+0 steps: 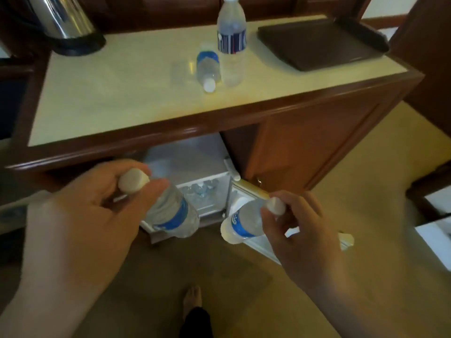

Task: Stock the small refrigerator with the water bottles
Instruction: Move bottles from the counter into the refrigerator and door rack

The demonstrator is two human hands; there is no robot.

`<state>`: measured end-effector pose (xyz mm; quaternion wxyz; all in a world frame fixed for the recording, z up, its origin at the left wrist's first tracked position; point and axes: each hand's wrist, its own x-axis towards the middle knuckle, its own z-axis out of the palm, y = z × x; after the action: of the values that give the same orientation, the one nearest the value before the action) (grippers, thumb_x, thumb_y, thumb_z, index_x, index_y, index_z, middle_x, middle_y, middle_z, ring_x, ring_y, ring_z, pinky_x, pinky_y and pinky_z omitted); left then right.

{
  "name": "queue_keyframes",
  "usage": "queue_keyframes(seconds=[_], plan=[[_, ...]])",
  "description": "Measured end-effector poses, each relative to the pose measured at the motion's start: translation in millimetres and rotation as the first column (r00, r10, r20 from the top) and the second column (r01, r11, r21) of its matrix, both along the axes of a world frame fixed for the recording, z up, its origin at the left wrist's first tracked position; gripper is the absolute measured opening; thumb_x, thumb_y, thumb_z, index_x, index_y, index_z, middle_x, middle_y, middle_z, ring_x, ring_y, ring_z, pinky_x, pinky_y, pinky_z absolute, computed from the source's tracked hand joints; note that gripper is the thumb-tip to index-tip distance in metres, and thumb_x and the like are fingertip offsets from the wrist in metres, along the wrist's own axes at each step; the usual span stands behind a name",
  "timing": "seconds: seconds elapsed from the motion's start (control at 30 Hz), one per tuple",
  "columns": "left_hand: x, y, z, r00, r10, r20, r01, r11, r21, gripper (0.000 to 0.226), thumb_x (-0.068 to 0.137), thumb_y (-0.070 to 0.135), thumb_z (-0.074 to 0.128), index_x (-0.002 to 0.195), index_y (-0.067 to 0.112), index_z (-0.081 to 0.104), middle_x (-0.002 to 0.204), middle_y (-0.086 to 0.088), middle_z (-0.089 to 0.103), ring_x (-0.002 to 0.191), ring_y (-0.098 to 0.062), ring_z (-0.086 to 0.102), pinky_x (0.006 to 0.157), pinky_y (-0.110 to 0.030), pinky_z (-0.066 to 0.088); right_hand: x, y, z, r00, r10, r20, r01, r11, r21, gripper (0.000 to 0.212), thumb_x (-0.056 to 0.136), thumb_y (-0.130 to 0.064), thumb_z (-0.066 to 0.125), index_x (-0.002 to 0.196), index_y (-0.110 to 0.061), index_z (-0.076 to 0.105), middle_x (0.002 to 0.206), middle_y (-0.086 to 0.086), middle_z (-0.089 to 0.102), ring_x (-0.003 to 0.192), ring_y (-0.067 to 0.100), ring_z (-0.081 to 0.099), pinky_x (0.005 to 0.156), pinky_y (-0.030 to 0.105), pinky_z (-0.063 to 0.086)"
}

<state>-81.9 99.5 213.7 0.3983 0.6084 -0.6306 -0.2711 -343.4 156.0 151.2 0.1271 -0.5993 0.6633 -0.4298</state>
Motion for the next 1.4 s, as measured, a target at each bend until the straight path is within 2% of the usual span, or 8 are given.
queue_keyframes(seconds=[0.1,0.33,0.43,0.57,0.67,1.0,1.27,1.4], plan=[[-4,17,-58,0.986,-0.047,0.157,0.035,0.996,0.080,0.035,0.081,0.059,0.070,0.109,0.038,0.073,0.089,0.012,0.074,0.075,-0.006,0.070,0.064,-0.027,0.059,-2,13,-80,0.998,-0.054,0.013,0.052,0.991,0.126,0.024,0.091,-0.031,0.074,0.112,-0.024,0.069,0.100,-0.015,0.057,0.076,0.008,0.066,0.063,0.024,0.056],[-34,18,-221,0.969,-0.172,0.180,0.122,0.958,0.258,0.026,0.074,0.063,0.075,0.098,0.053,0.072,0.076,0.031,0.072,0.090,0.020,0.063,0.058,-0.007,0.049,0,-14,-281,0.963,-0.263,-0.053,0.266,0.909,0.321,0.030,0.100,-0.032,0.065,0.128,-0.021,0.060,0.121,-0.004,0.057,0.084,0.010,0.066,0.071,0.036,0.060],[-47,10,-282,0.970,-0.181,0.163,0.148,0.970,0.194,0.028,0.074,0.056,0.079,0.099,0.045,0.077,0.080,0.028,0.074,0.092,0.018,0.066,0.071,-0.001,0.049,-1,-28,-354,0.943,-0.327,-0.056,0.326,0.880,0.346,0.032,0.103,-0.030,0.061,0.132,-0.017,0.058,0.128,0.000,0.054,0.088,0.017,0.068,0.072,0.038,0.060],[-54,3,-362,0.986,-0.159,0.040,0.146,0.962,0.231,0.036,0.080,0.067,0.078,0.110,0.046,0.074,0.093,0.025,0.077,0.090,0.007,0.074,0.076,-0.031,0.063,-4,-36,-435,0.925,-0.362,-0.113,0.379,0.877,0.295,0.031,0.101,-0.021,0.064,0.129,-0.010,0.059,0.123,0.009,0.055,0.080,0.026,0.069,0.063,0.042,0.060],[-55,4,-407,0.985,-0.171,0.023,0.161,0.959,0.234,0.041,0.081,0.064,0.074,0.115,0.041,0.074,0.097,0.020,0.078,0.092,-0.001,0.076,0.077,-0.039,0.064,-5,-35,-480,0.900,-0.425,-0.097,0.434,0.857,0.278,0.031,0.100,-0.017,0.067,0.128,-0.007,0.060,0.119,0.010,0.056,0.078,0.027,0.068,0.060,0.039,0.059],[-57,27,-491,0.980,-0.162,-0.117,0.192,0.925,0.327,0.037,0.078,0.050,0.082,0.113,0.042,0.074,0.113,0.015,0.077,0.107,-0.008,0.074,0.096,-0.047,0.059,-38,-15,-539,0.782,-0.621,-0.044,0.611,0.751,0.253,0.031,0.100,-0.018,0.066,0.125,-0.002,0.059,0.127,0.009,0.056,0.073,0.020,0.063,0.064,0.030,0.047],[-84,47,-499,0.966,-0.186,-0.181,0.233,0.927,0.294,0.041,0.075,0.061,0.076,0.112,0.045,0.073,0.115,0.016,0.077,0.106,-0.008,0.075,0.090,-0.047,0.062,-87,7,-533,0.643,-0.764,-0.053,0.743,0.605,0.284,0.036,0.099,-0.020,0.068,0.130,-0.006,0.058,0.128,0.010,0.053,0.068,0.006,0.049,0.071,0.032,0.047],[-96,50,-499,0.951,-0.202,-0.236,0.261,0.931,0.256,0.039,0.075,0.057,0.078,0.111,0.042,0.075,0.114,0.013,0.078,0.105,-0.011,0.076,0.084,-0.047,0.065,-100,10,-536,0.590,-0.808,-0.017,0.770,0.556,0.313,0.034,0.097,-0.017,0.069,0.128,-0.005,0.061,0.128,0.013,0.054,0.080,0.021,0.060,0.073,0.035,0.049]])
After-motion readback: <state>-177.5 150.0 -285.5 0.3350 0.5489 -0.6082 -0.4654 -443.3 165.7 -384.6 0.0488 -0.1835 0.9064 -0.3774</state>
